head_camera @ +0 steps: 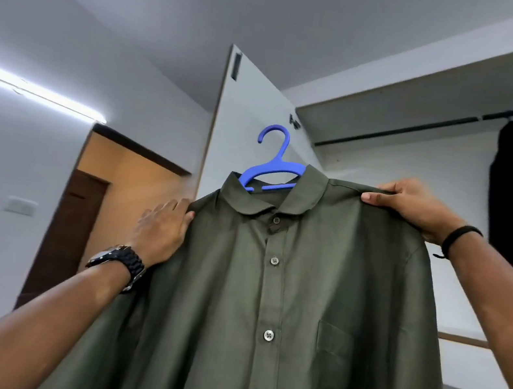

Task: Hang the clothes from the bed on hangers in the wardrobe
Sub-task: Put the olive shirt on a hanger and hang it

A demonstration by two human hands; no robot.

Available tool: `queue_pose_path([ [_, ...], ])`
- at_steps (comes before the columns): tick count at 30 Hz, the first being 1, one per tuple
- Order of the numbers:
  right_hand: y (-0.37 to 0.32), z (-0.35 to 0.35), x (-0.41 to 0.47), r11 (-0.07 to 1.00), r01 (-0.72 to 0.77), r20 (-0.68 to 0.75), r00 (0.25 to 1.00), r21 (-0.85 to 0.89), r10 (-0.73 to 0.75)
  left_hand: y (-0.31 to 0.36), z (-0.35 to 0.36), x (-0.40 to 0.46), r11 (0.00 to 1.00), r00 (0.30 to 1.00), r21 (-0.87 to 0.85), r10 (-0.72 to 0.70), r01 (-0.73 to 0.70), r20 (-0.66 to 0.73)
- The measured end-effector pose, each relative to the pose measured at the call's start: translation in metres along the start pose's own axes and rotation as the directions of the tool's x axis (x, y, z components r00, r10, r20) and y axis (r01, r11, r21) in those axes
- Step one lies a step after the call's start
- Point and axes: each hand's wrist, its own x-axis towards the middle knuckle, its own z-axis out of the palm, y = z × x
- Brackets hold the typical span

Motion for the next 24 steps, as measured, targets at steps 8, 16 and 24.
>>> queue_pose_path([
  [8, 0.133, -0.05, -0.007, 0.984, -0.134, -0.251, 0.963, -0.119, 0.101, 0.135, 0.172, -0.011, 0.916, 0.924, -0.254, -0.227, 0.31, 0.308],
  [16, 0.314, -0.085, 0.01, 0.959, -0.194, -0.339, 0.934, -0.207, 0.116, 0.232, 0.39, -0.008, 0.874, 0.86, -0.346, -0.142, 0.341, 0.49],
  [24, 0.394, -0.102, 0.119, 0.967, -0.231, -0.316, 0.93, -0.105, 0.188, 0.249, 0.503, 0.073, 0.833, 0.845, -0.426, -0.089, 0.354, 0.527],
])
